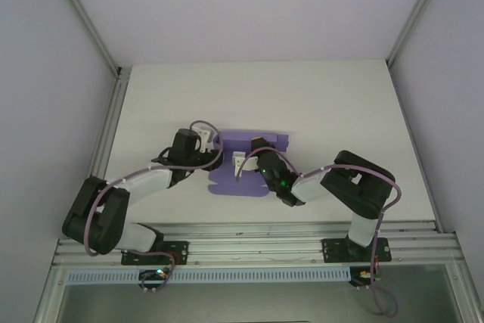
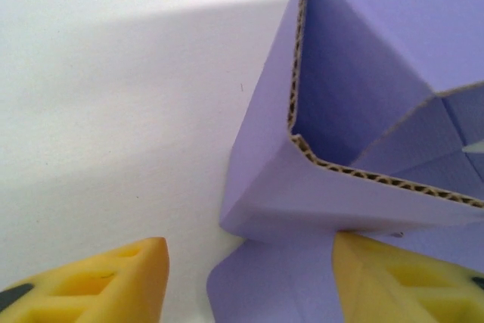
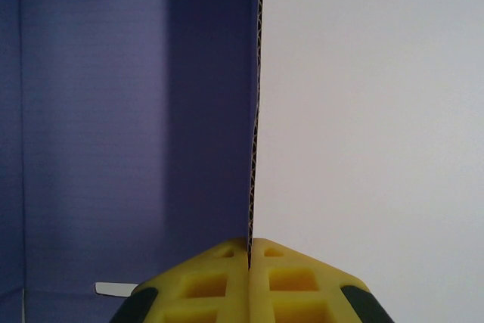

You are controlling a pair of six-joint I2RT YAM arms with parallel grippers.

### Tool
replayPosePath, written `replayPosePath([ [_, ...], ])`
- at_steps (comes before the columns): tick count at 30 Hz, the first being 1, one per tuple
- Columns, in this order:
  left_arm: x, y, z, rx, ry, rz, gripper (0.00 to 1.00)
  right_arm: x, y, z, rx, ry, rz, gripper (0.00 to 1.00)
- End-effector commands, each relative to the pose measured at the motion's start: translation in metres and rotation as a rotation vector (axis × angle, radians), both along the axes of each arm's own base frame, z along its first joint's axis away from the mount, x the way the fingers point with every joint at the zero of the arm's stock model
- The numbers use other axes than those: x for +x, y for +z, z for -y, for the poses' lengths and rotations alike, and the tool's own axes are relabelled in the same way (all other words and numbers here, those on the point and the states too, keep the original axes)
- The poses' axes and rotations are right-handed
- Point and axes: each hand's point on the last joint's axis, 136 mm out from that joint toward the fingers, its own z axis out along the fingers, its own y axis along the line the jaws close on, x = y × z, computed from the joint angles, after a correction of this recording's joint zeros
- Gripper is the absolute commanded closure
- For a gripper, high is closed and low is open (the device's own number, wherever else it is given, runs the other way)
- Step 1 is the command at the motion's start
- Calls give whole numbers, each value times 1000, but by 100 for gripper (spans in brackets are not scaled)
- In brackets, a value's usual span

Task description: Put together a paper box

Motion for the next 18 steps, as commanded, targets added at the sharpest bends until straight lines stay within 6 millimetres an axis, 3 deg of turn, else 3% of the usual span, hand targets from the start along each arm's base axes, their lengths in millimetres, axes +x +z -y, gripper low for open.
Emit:
replayPosePath([
  [1, -11, 21, -3, -17, -4, 21, 32, -7, -27, 8, -78, -6, -82, 100],
  [4, -15, 36, -20, -20, 43, 31, 19, -8, -28, 9, -77, -7, -95, 100],
  [9, -19, 55, -57, -56, 186, -6, 13, -8, -28, 10, -77, -9, -96, 100],
  [10, -17, 57, -65, -71, 229, -7, 10, -8, -28, 9, -75, -8, -97, 100],
  [11, -14, 59, -77, -82, 296, -11, 0, -9, -29, 10, -78, -7, -101, 100],
  [13, -6, 60, -105, -103, 440, -28, 0, -9, -31, 10, -79, -6, -106, 100],
  [15, 3, 58, -121, -115, 493, -51, 0, -9, -32, 9, -79, -5, -108, 100],
  [17, 11, 52, -121, -87, 464, -82, 0, -9, -31, 9, -76, -6, -108, 100],
  [18, 16, 47, -112, -79, 404, -108, 0, -9, -31, 9, -76, -7, -108, 100],
])
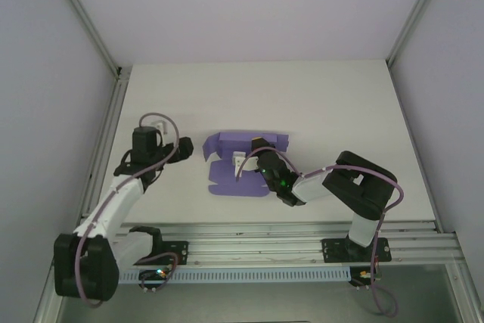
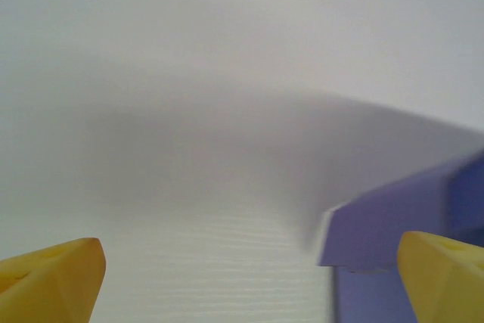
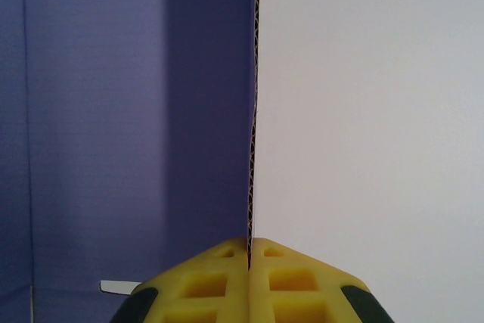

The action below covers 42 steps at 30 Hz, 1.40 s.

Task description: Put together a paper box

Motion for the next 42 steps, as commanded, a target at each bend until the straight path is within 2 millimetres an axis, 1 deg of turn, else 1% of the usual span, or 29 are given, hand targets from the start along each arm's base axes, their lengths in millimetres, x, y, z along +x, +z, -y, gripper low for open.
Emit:
replayPosePath([
  [1, 9, -10, 19, -23, -104, -89, 0, -7, -30, 8, -82, -2, -93, 100],
  [3, 13, -23, 45, -44, -237, -129, 0, -7, -30, 8, -82, -6, -93, 100],
  [6, 12, -47, 67, 23, -371, -181, 1, -6, -30, 8, -82, -9, -96, 100],
  [7, 12, -53, 72, 40, -405, -197, 4, -6, -30, 8, -79, -10, -97, 100],
  [10, 7, -59, 92, 48, -493, -214, 14, -5, -29, 8, -79, -12, -95, 100],
  [13, 0, -58, 107, 65, -549, -182, 17, -6, -28, 9, -79, -17, -99, 100],
  [15, -1, -58, 112, 89, -563, -148, 17, -6, -29, 9, -76, -19, -102, 100],
  [20, 13, -55, 115, 116, -530, -79, 21, -5, -32, 9, -82, -23, -113, 100],
  [21, 10, -53, 125, 119, -567, -50, 21, -5, -33, 9, -83, -22, -113, 100],
  [23, 13, -52, 132, 141, -594, 19, 22, -5, -34, 9, -85, -22, -114, 100],
  [26, 30, -45, 130, 172, -539, 86, 33, -5, -33, 8, -80, -19, -118, 100],
  [27, 33, -43, 132, 164, -537, 108, 36, -6, -33, 8, -78, -17, -124, 100],
  [29, 37, -39, 142, 129, -562, 149, 37, -8, -34, 8, -75, -12, -139, 100],
  [30, 38, -38, 145, 116, -571, 163, 40, -8, -35, 8, -74, -13, -145, 100],
  [32, 43, -37, 148, 107, -561, 179, 43, -9, -35, 9, -74, -12, -150, 100],
  [37, 44, -38, 165, 66, -632, 208, 44, -10, -38, 7, -74, -6, -164, 100],
  [40, 47, -33, 172, 57, -655, 265, 44, -10, -40, 6, -71, -1, -174, 100],
  [42, 50, -30, 174, 61, -655, 303, 48, -10, -42, 7, -70, -3, -187, 100],
])
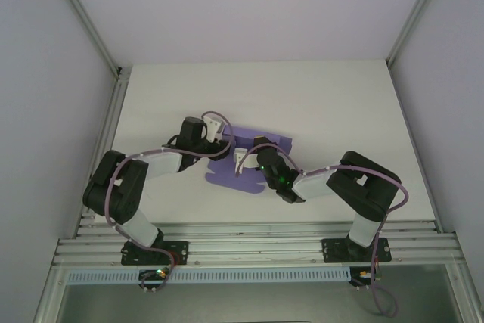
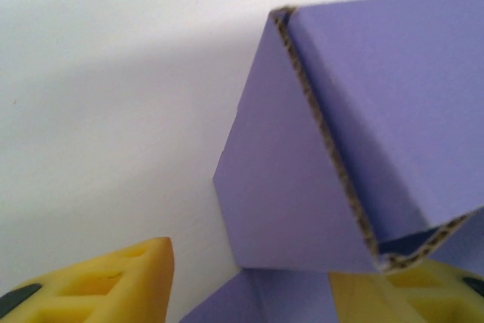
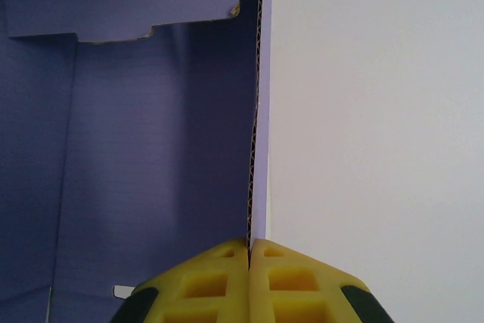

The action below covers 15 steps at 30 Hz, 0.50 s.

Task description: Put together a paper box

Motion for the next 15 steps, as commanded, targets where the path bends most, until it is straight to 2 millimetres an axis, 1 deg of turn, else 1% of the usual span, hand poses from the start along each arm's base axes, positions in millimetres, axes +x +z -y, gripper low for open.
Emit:
replayPosePath([
  [1, 16, 32, 19, -73, -54, 163, 51, -14, -39, 0, -88, 47, -137, 100],
  [2, 18, 32, 18, -67, -43, 170, 56, -14, -40, 1, -91, 46, -141, 100],
  [3, 21, 33, 17, -63, -34, 174, 57, -14, -41, 2, -93, 43, -144, 100],
  [5, 24, 33, 19, -53, -31, 184, 64, -14, -39, 1, -85, 45, -145, 100],
  [8, 33, 28, 16, 8, 28, 201, 76, -14, -39, 2, -77, 39, -159, 100],
  [9, 34, 26, 15, 34, 43, 206, 77, -14, -40, 2, -77, 37, -162, 100],
  [11, 36, 20, 12, 103, 77, 224, 80, -14, -38, 2, -68, 35, -156, 100],
  [12, 38, 15, 9, 143, 104, 232, 84, -14, -37, 2, -60, 35, -158, 100],
  [15, 43, 0, -4, 253, 188, 233, 100, -15, -34, 0, -39, 35, -173, 100],
])
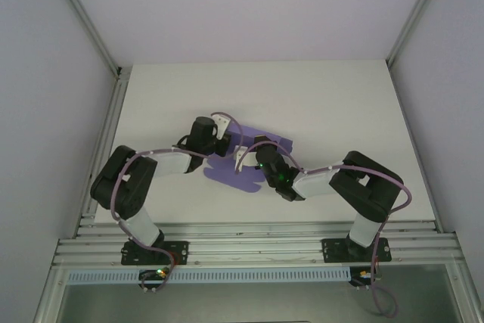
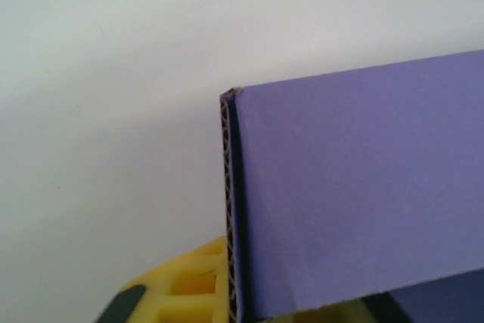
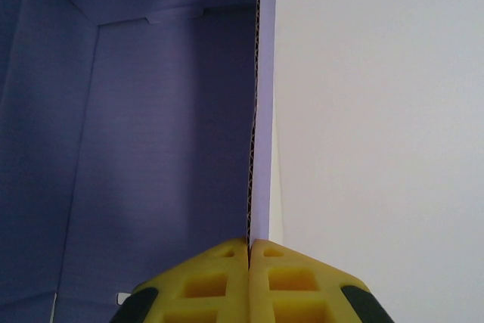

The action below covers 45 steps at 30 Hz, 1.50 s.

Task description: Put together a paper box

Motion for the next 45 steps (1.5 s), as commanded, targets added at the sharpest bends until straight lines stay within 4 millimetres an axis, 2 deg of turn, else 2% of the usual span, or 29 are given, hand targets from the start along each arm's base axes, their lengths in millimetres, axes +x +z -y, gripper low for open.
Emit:
replayPosePath([
  [1, 17, -11, -21, 138, 152, 46, 100, -16, -35, 0, -62, 53, -140, 100],
  [4, 23, -14, -40, 233, 303, 85, 100, -16, -34, 1, -58, 46, -141, 100],
  [7, 24, -14, -48, 319, 371, 126, 100, -16, -35, 3, -60, 40, -146, 100],
  [9, 23, -22, -55, 350, 406, 108, 100, -16, -38, 5, -68, 34, -158, 100],
  [11, 16, -34, -42, 300, 324, 55, 99, -16, -40, 6, -67, 31, -162, 100],
  [12, 10, -38, -29, 233, 245, 36, 87, -16, -40, 6, -64, 31, -165, 100],
  [13, 6, -39, -20, 167, 200, 20, 80, -15, -41, 8, -64, 27, -169, 100],
  [15, 2, -37, -10, 40, 140, -27, 75, -15, -41, 8, -62, 27, -172, 100],
  [19, 1, -25, -4, -139, 62, -66, 66, -16, -41, 9, -60, 25, -177, 100],
  [28, 2, -5, 0, -199, 29, -10, 62, -15, -42, 9, -62, 19, -184, 100],
  [36, 13, 18, -10, -176, 100, 44, 59, -14, -44, 9, -64, 13, -188, 100],
  [40, 19, 12, -16, -127, 137, 51, 64, -13, -43, 9, -61, 10, -183, 100],
  [45, 24, 1, -9, -124, 125, 30, 68, -14, -42, 9, -62, 13, -183, 100],
])
